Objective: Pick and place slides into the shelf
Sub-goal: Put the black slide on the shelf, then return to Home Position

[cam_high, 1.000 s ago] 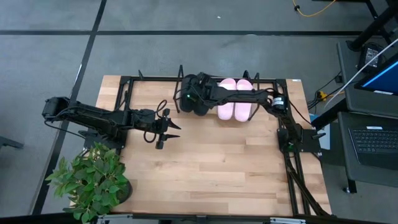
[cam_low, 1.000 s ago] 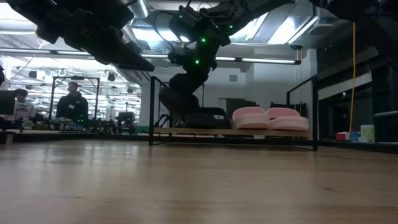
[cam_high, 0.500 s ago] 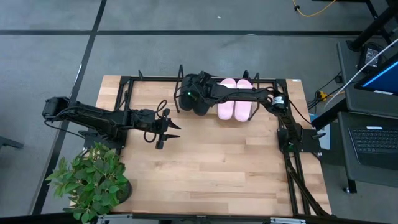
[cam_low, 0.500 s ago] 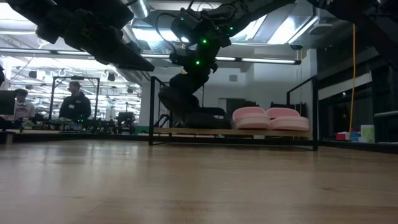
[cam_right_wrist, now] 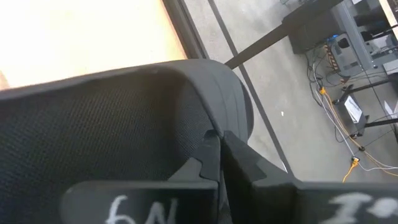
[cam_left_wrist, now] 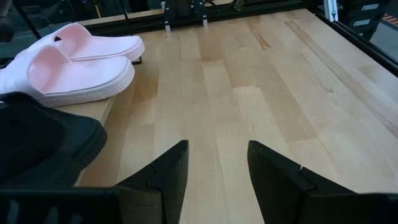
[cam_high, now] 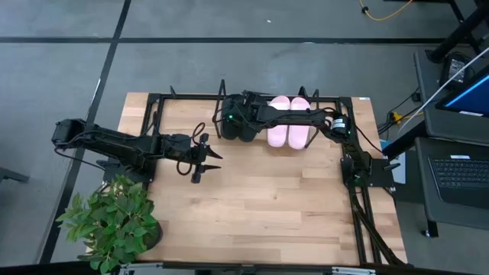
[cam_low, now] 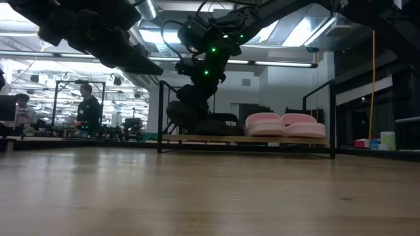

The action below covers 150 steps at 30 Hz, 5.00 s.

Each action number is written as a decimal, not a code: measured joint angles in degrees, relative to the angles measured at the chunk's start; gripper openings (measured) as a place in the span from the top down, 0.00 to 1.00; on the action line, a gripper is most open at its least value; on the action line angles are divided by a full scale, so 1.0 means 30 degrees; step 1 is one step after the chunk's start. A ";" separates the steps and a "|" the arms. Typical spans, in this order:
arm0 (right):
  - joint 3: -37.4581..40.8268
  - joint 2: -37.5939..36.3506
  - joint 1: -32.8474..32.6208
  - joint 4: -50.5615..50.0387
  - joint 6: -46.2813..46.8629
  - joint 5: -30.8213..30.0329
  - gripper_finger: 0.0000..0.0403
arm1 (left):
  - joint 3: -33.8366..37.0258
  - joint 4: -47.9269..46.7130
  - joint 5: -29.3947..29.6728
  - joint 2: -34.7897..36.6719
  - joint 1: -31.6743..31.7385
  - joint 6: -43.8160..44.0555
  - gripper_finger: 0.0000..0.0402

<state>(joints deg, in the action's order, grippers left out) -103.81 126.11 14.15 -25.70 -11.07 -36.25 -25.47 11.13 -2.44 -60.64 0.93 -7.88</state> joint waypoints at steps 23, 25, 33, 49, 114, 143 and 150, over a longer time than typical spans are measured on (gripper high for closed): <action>0.0000 0.0048 0.0032 -0.0023 -0.2419 -0.0539 0.83 | 0.0000 -0.0005 0.0000 0.0000 0.0000 0.0000 0.61; 0.0000 0.0048 0.0029 -0.0027 -0.2464 -0.0546 0.79 | 0.0000 -0.0005 0.0000 0.0000 0.0007 0.0001 0.61; 0.0000 0.0055 0.0029 -0.0520 -0.2900 -0.0543 0.68 | 0.0000 -0.0007 0.0000 0.0007 0.0000 0.0459 0.61; 0.0000 0.0055 0.0029 -0.0573 -0.2915 -0.0546 0.65 | 0.0000 -0.0013 -0.0001 0.0001 0.0000 0.0496 0.61; -0.4194 -0.0221 -0.8508 -1.2046 0.9153 0.0440 1.00 | -0.0007 -0.0844 0.0515 0.2722 -0.0138 0.0348 0.93; 1.7643 -1.9551 -1.1147 0.7448 0.3037 0.3059 0.99 | -0.0007 0.1379 -0.3445 0.5586 0.2788 0.0080 1.00; 2.0319 -2.3099 -1.1169 0.7354 0.3091 0.3487 0.97 | 0.0219 -0.0881 -0.4065 0.7927 0.5722 0.0705 1.00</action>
<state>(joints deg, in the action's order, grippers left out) -42.85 56.81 -19.35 -3.64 -1.80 -25.79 -24.82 8.49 -14.63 -36.86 18.10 -5.76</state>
